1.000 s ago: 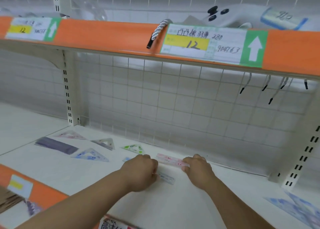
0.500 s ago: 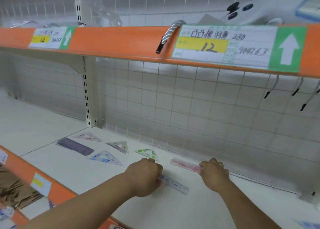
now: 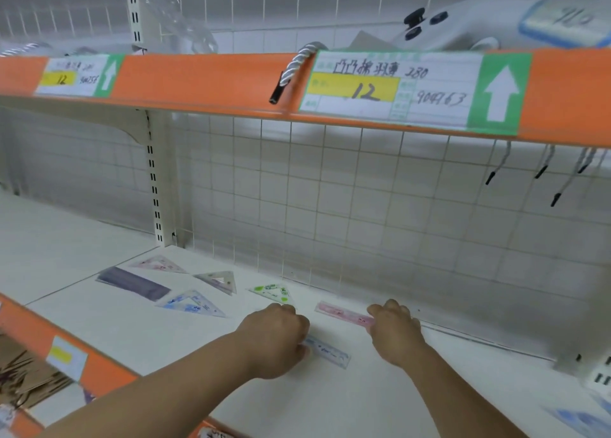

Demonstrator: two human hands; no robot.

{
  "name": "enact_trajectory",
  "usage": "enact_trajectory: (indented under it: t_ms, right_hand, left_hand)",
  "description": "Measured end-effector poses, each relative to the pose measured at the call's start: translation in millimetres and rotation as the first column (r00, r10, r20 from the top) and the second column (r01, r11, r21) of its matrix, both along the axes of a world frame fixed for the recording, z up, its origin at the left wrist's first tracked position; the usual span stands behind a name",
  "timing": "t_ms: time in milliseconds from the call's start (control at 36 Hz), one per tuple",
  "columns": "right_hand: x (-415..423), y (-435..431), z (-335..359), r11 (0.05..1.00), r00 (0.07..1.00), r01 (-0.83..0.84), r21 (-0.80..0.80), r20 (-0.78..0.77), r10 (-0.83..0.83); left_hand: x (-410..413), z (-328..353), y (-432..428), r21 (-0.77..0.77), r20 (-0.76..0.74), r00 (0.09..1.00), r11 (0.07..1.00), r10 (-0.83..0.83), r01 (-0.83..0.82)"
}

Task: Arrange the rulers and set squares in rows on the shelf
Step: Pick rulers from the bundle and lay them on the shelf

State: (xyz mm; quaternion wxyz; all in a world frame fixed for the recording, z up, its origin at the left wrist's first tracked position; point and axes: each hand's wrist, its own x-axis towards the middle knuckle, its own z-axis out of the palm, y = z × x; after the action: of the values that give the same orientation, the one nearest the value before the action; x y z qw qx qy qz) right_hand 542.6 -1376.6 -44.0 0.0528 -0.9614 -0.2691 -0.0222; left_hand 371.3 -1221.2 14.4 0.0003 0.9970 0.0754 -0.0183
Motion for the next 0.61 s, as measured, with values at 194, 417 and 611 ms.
enact_trajectory:
  t_ms: [194, 417, 611]
  right_hand:
    - [-25, -9, 10, 0.998, 0.994, -0.065, 0.021, 0.087, 0.063]
    - [-71, -23, 33, 0.996, 0.994, -0.092, -0.007, 0.064, 0.092]
    - [-105, -39, 39, 0.997, 0.997, -0.075, -0.029, 0.024, 0.075]
  left_hand:
    - [-3, -2, -5, 0.007, 0.005, 1.000, 1.000, -0.013, 0.013]
    - [-13, -6, -18, -0.002, -0.021, 1.000, 1.000, -0.020, 0.020]
    - [-18, -5, -29, -0.005, -0.037, 0.999, 0.999, -0.037, 0.037]
